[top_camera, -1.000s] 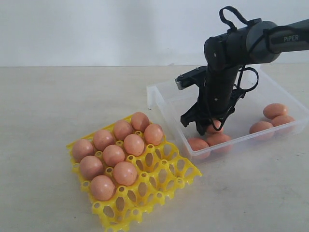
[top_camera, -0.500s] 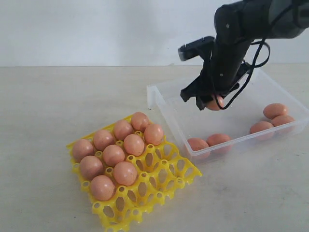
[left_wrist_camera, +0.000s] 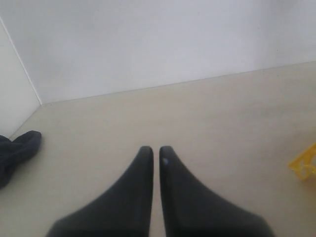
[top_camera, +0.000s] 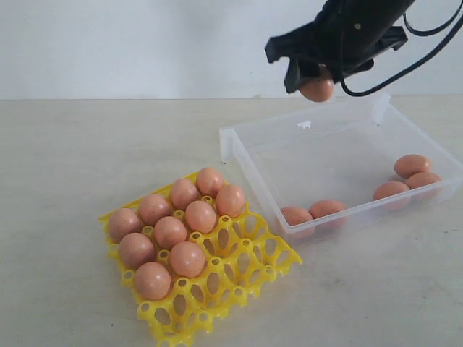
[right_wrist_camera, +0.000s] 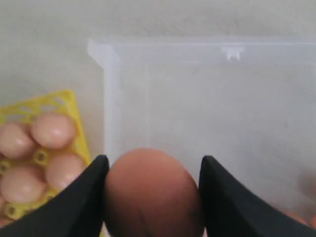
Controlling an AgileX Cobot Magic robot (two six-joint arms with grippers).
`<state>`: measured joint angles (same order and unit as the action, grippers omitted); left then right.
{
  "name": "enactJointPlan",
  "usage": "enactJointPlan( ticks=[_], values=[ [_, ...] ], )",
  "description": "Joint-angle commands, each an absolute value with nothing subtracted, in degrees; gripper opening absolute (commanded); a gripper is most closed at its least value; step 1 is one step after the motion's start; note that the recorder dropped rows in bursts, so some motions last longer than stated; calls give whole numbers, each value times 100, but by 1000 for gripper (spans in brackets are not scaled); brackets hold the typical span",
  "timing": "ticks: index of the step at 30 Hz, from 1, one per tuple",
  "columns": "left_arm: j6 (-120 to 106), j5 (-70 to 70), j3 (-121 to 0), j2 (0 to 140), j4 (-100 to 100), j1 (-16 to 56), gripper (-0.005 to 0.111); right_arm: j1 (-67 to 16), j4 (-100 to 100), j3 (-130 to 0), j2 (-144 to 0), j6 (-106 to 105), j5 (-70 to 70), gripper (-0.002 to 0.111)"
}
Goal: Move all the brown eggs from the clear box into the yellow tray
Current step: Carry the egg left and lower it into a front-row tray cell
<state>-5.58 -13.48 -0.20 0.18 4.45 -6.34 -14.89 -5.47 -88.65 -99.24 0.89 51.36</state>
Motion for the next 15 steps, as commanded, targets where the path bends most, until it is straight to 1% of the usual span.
enactJointPlan(
  ticks=[1, 6, 11, 15],
  values=[
    [-540, -1329, 0, 0, 434, -607, 4, -1798, -1085, -8870, -9639, 141, 4120, 0],
    [-540, -1329, 0, 0, 434, -607, 4, -2402, -1085, -8870, -9441, 162, 3123, 0],
    [-540, -1329, 0, 0, 434, -607, 4, -2753, -956, -8816, -9439, 162, 3266, 0],
    [-540, -1329, 0, 0, 434, -607, 4, -2931, -710, -8165, -9178, 162, 2615, 0]
  ],
)
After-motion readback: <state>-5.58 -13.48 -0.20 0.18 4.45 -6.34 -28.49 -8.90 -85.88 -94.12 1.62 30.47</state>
